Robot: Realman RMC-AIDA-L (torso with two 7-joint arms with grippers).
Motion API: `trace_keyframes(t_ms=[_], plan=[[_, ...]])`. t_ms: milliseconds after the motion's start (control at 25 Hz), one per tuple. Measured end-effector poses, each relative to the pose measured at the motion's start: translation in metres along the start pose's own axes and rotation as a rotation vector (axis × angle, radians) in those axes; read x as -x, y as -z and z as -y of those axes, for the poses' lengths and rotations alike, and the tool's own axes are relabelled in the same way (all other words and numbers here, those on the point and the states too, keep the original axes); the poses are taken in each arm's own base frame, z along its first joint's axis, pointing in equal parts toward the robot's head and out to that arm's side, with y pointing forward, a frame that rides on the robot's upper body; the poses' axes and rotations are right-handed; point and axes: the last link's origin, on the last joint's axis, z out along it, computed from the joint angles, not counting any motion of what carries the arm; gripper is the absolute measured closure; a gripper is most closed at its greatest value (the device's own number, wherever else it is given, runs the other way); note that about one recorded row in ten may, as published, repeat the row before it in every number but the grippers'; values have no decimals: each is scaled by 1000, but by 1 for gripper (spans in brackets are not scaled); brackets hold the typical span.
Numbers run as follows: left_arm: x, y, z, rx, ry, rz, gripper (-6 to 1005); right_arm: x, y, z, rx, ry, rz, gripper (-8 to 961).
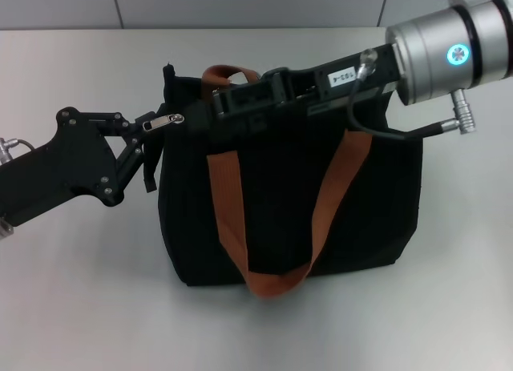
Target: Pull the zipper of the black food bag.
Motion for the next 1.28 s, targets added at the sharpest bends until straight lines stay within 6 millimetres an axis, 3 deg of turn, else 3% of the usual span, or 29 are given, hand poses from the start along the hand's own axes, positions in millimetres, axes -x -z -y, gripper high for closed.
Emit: trace_keyframes(t_ms=[800,1280], plan=[[0,-2,1,-5,0,1,970,11,-16,6,-88,2,3,120],[-1,-13,8,-3,53,3,970,14,-19,4,-84,22,4,121]])
